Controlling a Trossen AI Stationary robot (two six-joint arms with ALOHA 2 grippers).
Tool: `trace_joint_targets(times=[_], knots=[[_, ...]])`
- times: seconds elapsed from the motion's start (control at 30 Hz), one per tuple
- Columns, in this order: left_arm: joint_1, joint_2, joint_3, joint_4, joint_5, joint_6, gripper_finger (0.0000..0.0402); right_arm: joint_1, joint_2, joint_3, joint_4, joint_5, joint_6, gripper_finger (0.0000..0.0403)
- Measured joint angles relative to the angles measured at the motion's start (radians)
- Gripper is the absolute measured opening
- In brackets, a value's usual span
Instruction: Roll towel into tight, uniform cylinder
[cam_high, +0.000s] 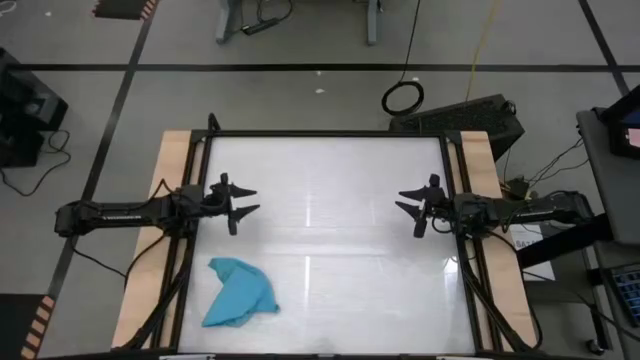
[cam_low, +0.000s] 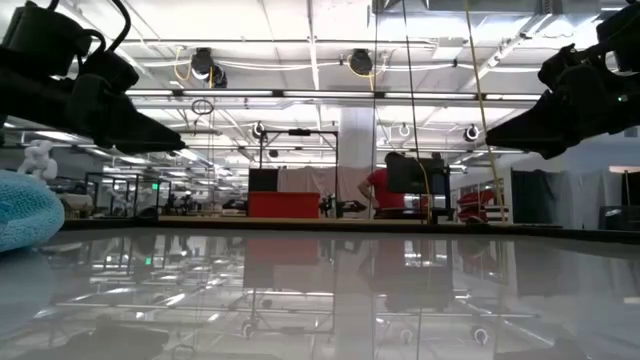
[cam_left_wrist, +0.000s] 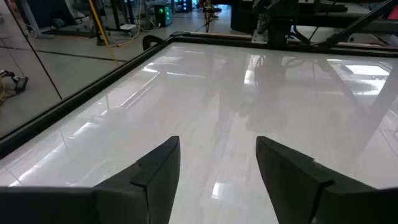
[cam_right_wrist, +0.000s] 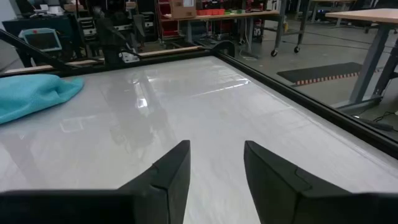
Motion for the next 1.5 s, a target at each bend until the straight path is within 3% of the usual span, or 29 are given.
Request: trace_joint_targets(times=[1.5], knots=[[0.0,0.0,0.0,0.0,0.0,0.0,0.0216,0.0,0.0,0.0,0.043,0.0,0.049,0.0141]])
